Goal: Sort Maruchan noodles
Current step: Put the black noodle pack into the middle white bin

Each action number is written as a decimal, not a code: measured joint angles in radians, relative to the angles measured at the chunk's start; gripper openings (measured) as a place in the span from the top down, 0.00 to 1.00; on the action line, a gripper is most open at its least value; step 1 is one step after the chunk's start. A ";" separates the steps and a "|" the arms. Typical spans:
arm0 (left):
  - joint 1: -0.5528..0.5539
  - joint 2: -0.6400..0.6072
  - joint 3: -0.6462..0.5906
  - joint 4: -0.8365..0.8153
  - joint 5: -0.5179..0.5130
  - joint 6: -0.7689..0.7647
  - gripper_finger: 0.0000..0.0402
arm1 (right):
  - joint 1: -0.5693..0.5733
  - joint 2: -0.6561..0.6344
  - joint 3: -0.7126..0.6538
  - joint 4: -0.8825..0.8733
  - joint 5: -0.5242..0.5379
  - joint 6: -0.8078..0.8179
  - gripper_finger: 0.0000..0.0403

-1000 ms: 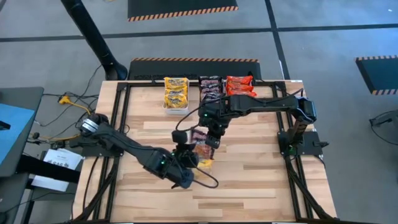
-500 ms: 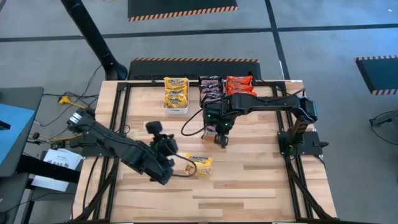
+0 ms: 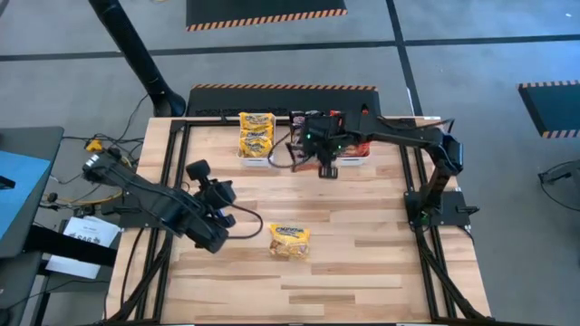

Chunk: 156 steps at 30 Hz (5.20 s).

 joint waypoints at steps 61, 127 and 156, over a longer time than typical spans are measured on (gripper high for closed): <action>0.009 -0.145 -0.102 0.002 0.034 -0.034 1.00 | -0.155 0.148 0.117 -0.107 0.051 0.255 0.72; 0.009 -0.145 -0.102 0.001 0.086 -0.038 1.00 | -0.128 0.228 0.069 0.056 -0.050 0.322 0.72; 0.009 -0.145 -0.102 0.001 0.084 -0.012 1.00 | -0.132 0.357 0.070 0.105 -0.020 0.453 0.72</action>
